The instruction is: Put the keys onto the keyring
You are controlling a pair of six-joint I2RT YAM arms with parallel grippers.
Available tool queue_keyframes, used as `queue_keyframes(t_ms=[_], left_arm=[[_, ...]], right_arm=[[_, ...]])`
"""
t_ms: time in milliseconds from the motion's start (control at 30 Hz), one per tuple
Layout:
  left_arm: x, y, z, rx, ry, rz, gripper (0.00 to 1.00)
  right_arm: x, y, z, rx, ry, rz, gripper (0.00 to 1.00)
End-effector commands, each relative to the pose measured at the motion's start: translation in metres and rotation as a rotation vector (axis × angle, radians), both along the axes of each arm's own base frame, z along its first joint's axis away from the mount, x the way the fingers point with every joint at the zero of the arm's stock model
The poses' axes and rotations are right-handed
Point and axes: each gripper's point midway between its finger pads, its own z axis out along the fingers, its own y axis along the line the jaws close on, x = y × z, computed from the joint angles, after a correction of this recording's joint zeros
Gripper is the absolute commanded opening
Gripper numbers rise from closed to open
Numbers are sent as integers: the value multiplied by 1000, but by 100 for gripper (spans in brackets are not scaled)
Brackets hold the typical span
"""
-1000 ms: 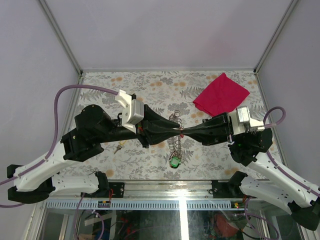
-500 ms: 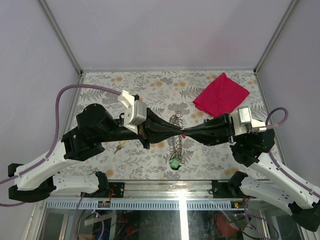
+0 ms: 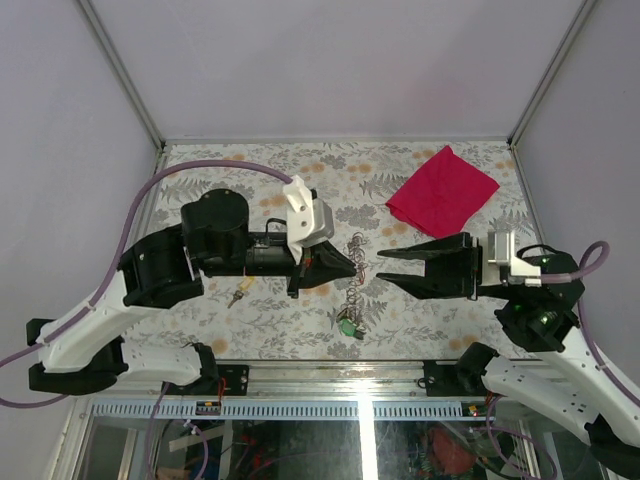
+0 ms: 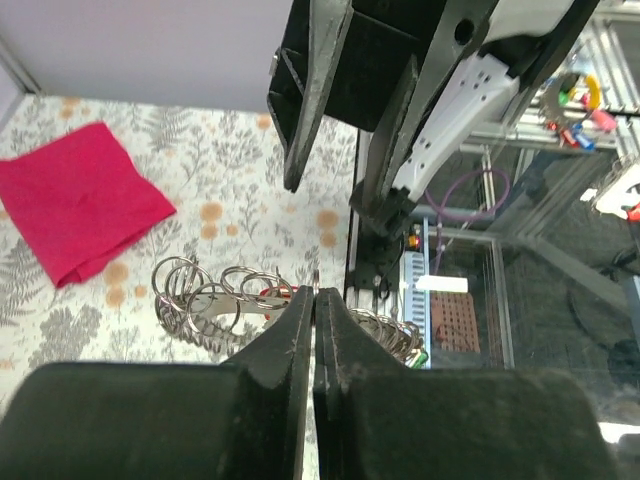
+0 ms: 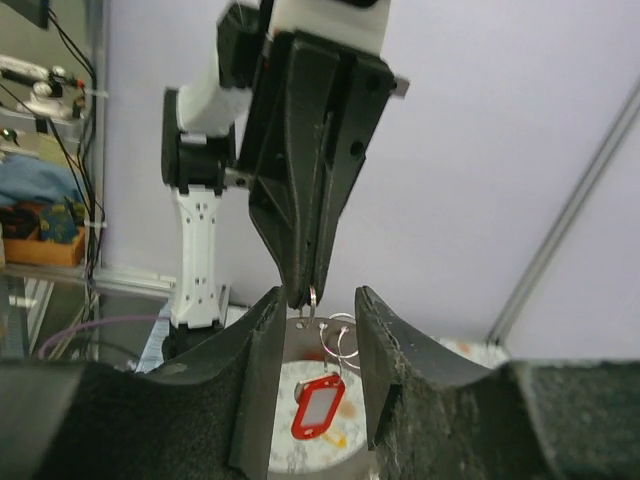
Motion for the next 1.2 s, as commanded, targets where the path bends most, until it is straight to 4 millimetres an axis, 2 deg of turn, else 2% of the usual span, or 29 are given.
queue_keyframes(t_ms=[0, 167, 300, 433, 733, 900, 1167], left_arm=[[1, 7, -18, 134, 14, 7, 0], [7, 11, -45, 315, 42, 35, 0], [13, 17, -71, 475, 16, 104, 0], [15, 17, -82, 531, -15, 134, 0], [14, 10, -84, 543, -35, 133, 0], [15, 9, -82, 539, -39, 139, 0], [15, 8, -80, 533, -43, 134, 0]], right_arm=[[19, 6, -29, -153, 99, -72, 41], [22, 15, -64, -268, 164, -45, 41], [21, 20, -81, -305, 193, -12, 41], [17, 23, -94, -345, 197, 30, 41], [9, 30, -111, -400, 205, 111, 40], [7, 34, -108, -393, 205, 145, 39], [16, 40, -109, -390, 205, 127, 39]])
